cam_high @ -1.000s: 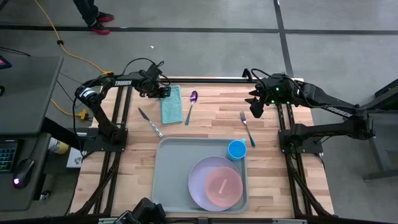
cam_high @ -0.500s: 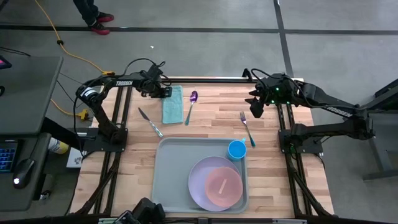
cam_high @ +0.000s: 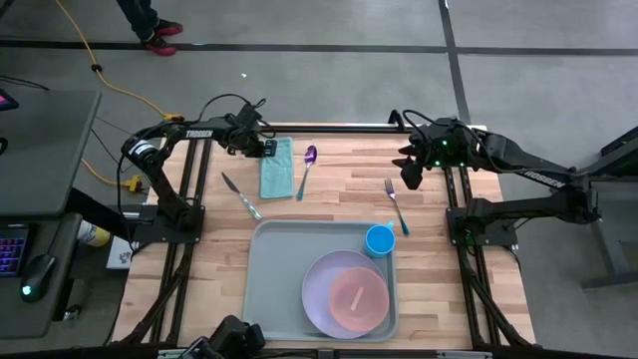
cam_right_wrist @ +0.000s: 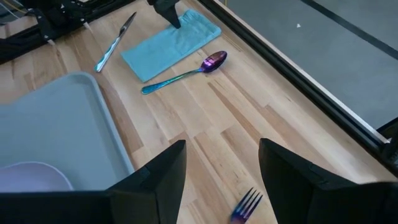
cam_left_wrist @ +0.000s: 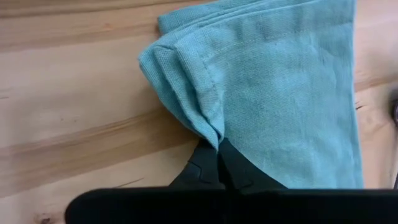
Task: Set up tray
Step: Put the blue napkin on the gray tray to the left of the purple plate
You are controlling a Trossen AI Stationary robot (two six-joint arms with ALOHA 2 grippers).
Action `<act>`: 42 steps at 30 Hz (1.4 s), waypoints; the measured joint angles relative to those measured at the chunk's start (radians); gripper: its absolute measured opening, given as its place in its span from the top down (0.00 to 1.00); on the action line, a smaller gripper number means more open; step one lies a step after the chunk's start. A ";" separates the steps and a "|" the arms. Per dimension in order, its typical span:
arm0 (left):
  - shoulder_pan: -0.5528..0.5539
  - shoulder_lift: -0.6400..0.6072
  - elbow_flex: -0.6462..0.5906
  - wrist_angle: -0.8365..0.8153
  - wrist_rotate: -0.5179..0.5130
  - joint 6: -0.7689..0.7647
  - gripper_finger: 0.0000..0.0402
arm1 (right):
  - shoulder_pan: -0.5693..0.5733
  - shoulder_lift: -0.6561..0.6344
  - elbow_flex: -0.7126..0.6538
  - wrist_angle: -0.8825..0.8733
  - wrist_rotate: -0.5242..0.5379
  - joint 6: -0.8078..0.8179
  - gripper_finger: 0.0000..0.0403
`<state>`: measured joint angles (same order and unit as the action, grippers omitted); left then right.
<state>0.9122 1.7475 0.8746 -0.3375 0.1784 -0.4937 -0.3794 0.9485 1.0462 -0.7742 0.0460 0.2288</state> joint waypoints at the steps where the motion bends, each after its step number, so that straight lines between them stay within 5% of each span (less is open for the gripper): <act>1: 0.000 -0.004 -0.001 0.002 -0.001 0.001 0.97 | 0.000 0.000 0.000 0.000 -0.001 0.003 0.56; 28: 0.002 -0.283 -0.001 0.003 0.002 0.177 0.97 | 0.000 0.000 0.000 0.000 -0.001 0.006 0.56; 42: 0.003 -0.533 0.001 -0.085 0.105 0.310 0.97 | 0.000 0.000 0.000 0.000 0.004 -0.006 0.56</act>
<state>0.9154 1.2141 0.8751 -0.4221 0.2836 -0.1839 -0.3794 0.9484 1.0462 -0.7738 0.0498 0.2226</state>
